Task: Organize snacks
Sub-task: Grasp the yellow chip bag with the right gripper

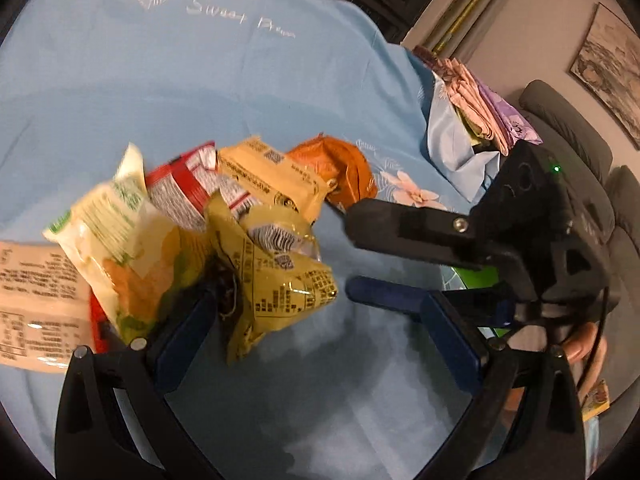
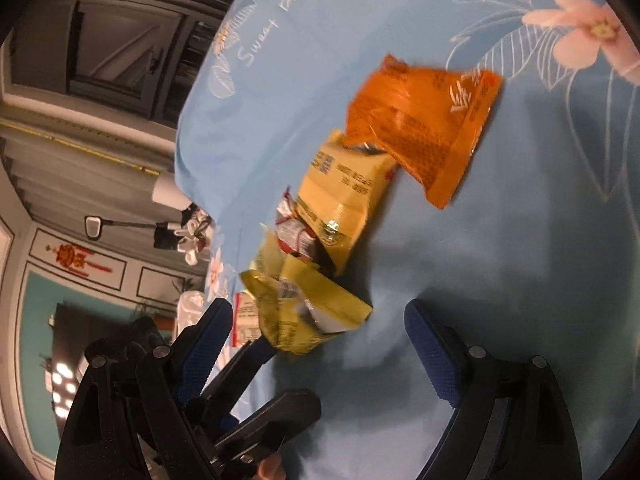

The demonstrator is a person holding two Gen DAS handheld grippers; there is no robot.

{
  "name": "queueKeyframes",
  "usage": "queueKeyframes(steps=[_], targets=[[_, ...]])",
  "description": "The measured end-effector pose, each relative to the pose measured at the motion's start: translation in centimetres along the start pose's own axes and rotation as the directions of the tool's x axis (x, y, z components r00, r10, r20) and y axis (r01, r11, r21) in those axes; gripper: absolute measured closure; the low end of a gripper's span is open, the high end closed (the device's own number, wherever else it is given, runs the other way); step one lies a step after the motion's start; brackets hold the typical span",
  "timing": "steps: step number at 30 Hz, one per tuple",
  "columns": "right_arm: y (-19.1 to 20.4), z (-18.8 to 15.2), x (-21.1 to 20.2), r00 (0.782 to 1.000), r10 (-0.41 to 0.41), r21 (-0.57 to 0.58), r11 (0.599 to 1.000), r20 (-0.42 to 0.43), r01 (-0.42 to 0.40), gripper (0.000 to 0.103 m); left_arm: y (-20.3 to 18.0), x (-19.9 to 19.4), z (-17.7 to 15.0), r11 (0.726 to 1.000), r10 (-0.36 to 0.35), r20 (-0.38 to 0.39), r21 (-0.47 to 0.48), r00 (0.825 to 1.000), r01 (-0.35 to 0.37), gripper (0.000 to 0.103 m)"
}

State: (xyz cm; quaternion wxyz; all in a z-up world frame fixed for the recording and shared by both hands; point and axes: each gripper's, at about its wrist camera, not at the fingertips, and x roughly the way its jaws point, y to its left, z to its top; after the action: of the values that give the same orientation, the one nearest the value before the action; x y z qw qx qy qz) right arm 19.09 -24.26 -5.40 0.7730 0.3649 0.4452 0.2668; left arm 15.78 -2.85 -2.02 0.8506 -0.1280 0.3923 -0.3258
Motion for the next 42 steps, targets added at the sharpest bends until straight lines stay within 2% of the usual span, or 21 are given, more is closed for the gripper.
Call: queueKeyframes(steps=[4,6,9,11,13,15,18,21,24,28,30,32,36,38,42], targets=[[0.3,-0.1,-0.1,1.000,0.024,-0.045,0.999,0.011,-0.024,0.015,1.2,0.2,0.5,0.996,-0.043,0.022,-0.071,0.999,0.045,0.000],[0.2,-0.2,0.1,1.000,0.009,-0.065,0.998,0.018,-0.007,0.022,1.0,0.2,1.1,0.997,-0.040,0.039,-0.069,0.998,0.043,0.001],[-0.1,0.0,0.5,1.000,0.019,-0.061,0.998,0.014,-0.018,0.034,0.1,0.3,0.9,1.000,-0.021,0.033,-0.013,0.999,0.021,0.002],[-0.4,0.2,0.5,1.000,0.026,-0.055,0.998,0.016,-0.025,0.043,0.0,0.6,1.0,1.000,-0.019,0.020,-0.002,1.000,0.019,0.006],[-0.6,0.1,0.7,0.999,0.027,-0.047,0.999,0.016,-0.026,0.046,0.2,0.7,1.1,0.999,-0.036,0.014,-0.009,0.999,0.036,0.011],[-0.5,0.1,0.8,0.999,0.030,-0.048,0.998,0.016,-0.029,0.047,0.5,0.6,1.1,0.999,-0.047,0.011,-0.014,0.999,0.047,0.013],[-0.5,0.0,0.8,0.999,0.028,-0.053,0.998,0.019,-0.027,0.047,0.4,0.1,0.9,0.999,-0.048,0.001,0.021,0.999,0.048,0.022],[-0.7,0.1,0.5,0.999,0.044,-0.044,0.998,0.022,-0.043,0.047,0.1,-0.5,0.4,0.997,-0.020,-0.015,0.070,1.000,0.021,0.022],[-1.0,0.2,0.3,0.998,0.061,-0.021,0.998,0.022,-0.061,0.047,0.3,-0.4,0.4,0.998,0.010,-0.018,0.065,1.000,-0.009,0.022],[-1.3,0.3,0.4,0.999,0.034,-0.010,0.999,0.022,-0.033,0.058,0.6,-0.6,0.2,0.998,0.005,-0.017,0.056,1.000,-0.004,0.022],[-1.4,0.2,0.4,0.999,0.038,-0.007,0.999,0.023,-0.038,0.059,0.9,-0.9,0.1,0.999,-0.008,-0.015,0.050,1.000,0.009,0.022],[-1.5,0.2,0.4,0.998,0.056,0.000,0.998,0.020,-0.056,0.059,1.0,-0.9,0.1,0.999,0.012,-0.020,0.045,1.000,-0.011,0.022],[-1.6,0.2,0.6,0.999,0.045,-0.007,0.999,0.018,-0.045,0.063,1.0,-0.7,-0.1,0.998,0.014,-0.049,0.056,0.999,-0.011,0.041],[-1.7,0.2,0.6,0.999,0.040,-0.004,0.999,0.023,-0.040,0.069,0.8,-0.5,-0.1,0.998,0.018,-0.057,0.068,0.998,-0.014,0.046],[-1.9,0.2,0.4,0.999,0.041,0.000,0.999,0.032,-0.041,0.072,0.5,-0.5,-0.1,0.996,0.026,-0.055,0.083,0.998,-0.021,0.051]])
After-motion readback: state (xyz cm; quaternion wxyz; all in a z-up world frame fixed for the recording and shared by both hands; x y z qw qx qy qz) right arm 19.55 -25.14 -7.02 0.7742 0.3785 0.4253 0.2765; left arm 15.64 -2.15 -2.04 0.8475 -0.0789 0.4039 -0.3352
